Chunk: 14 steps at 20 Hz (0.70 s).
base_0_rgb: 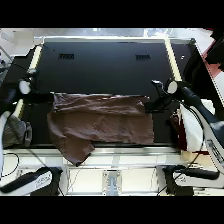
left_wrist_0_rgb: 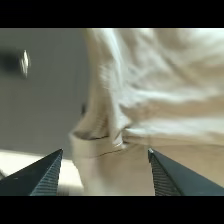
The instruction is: Fold the shirts.
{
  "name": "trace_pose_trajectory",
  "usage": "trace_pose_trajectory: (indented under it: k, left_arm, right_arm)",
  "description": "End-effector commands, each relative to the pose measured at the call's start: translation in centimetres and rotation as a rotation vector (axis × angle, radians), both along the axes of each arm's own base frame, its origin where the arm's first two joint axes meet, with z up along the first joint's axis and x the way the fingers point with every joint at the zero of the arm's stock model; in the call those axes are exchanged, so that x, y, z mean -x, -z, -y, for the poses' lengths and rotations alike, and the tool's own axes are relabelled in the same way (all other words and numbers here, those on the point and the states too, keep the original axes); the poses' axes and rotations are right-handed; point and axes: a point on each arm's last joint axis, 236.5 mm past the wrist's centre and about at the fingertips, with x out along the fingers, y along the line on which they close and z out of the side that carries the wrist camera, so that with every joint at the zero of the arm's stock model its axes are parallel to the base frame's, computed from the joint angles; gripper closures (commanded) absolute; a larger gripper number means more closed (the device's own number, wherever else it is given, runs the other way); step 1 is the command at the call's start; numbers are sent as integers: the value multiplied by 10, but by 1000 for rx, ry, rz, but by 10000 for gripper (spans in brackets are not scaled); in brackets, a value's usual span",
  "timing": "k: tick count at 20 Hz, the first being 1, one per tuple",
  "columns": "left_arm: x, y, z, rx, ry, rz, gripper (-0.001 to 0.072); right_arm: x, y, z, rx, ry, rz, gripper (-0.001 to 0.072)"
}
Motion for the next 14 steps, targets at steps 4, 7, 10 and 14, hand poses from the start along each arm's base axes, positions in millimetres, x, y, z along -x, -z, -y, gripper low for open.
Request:
trace_pose_trajectory:
  k: [4, 7, 10, 14]
  left_arm:
    - [128, -11, -4, 125, -209, -37, 102]
    - [162, 44, 29, 280, -231, -195, 102]
    - [196, 84, 48, 357, -280, -359, 102]
    - [211, 102, 84, 512, -293, -483, 104]
  right_arm:
    - [9, -120, 22, 49, 3, 371, 312]
    - [-4, -142, 16, 6, 38, 480, 313]
    - [-5, -137, 12, -8, 37, 462, 312]
    - [-6, -137, 13, -5, 34, 465, 312]
